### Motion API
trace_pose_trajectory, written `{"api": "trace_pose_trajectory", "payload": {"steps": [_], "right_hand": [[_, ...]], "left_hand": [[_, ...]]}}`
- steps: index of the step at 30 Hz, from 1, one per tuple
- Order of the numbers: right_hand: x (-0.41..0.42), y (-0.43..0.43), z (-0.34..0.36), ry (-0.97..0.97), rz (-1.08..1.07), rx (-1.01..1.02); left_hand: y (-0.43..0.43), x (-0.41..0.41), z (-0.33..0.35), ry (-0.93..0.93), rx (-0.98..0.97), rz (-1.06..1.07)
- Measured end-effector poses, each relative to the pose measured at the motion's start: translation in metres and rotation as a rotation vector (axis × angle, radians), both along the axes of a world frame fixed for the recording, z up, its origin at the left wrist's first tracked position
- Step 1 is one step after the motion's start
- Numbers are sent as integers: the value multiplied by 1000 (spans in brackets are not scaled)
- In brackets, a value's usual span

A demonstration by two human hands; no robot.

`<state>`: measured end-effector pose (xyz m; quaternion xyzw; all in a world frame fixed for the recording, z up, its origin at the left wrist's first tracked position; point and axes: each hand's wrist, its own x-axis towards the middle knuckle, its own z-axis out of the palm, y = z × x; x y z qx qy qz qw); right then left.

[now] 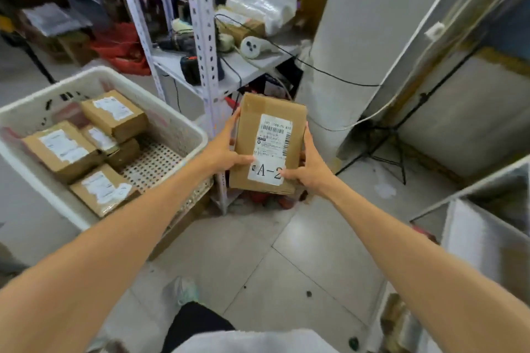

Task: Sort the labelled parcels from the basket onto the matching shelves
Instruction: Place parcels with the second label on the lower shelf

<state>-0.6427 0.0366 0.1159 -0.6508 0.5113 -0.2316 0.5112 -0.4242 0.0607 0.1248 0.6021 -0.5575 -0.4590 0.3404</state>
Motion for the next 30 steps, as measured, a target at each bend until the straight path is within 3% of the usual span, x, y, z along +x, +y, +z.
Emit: {"api": "trace_pose_trajectory", "payload": {"steps": [12, 24, 30], "right_hand": [[-201, 18, 53, -11, -608, -124], [-275, 32, 73, 89, -1113, -166], [-314, 31, 73, 111, -1278, -142]], "left_hand": [[-101, -228, 37, 112, -93, -551], [-169, -374, 57, 170, -79, -1073], [-184, -440, 52, 166, -44, -1208]]}}
